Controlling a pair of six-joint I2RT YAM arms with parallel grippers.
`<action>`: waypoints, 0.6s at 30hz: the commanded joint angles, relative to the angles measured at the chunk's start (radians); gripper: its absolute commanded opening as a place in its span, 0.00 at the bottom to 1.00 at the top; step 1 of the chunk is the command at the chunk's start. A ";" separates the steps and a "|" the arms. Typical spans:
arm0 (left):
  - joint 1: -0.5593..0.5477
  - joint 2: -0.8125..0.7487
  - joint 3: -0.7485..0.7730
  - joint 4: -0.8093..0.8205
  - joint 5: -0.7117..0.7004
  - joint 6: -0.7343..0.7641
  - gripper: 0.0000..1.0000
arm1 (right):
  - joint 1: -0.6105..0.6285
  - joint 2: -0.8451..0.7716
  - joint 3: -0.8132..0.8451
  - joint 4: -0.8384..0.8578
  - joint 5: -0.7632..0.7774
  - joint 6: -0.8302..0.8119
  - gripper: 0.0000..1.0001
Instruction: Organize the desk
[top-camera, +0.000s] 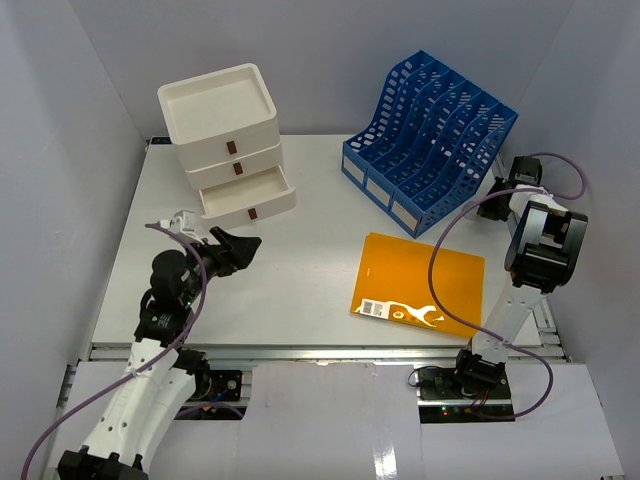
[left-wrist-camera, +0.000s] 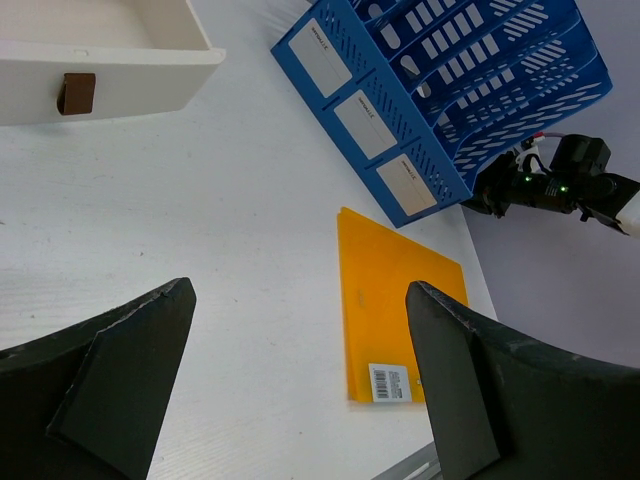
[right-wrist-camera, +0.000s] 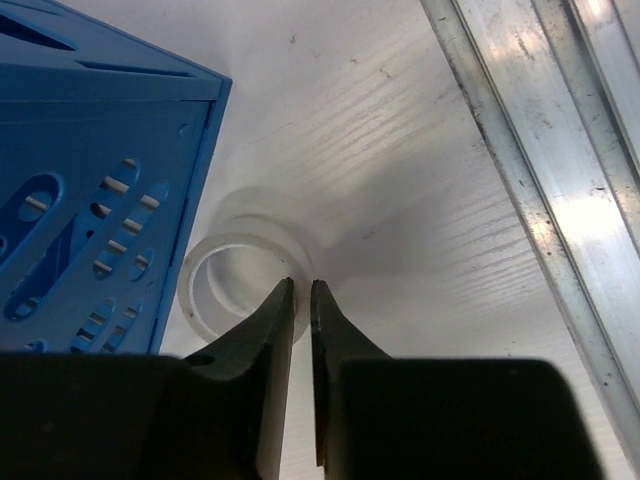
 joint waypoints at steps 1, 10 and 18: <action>0.007 -0.026 0.052 -0.067 -0.025 0.001 0.98 | 0.001 -0.063 -0.019 0.017 -0.052 -0.009 0.11; 0.007 -0.091 0.078 -0.153 -0.050 0.003 0.98 | 0.001 -0.299 -0.209 0.085 -0.194 -0.110 0.08; 0.007 -0.102 0.124 -0.200 -0.070 0.014 0.98 | 0.025 -0.648 -0.377 0.003 -0.559 -0.478 0.08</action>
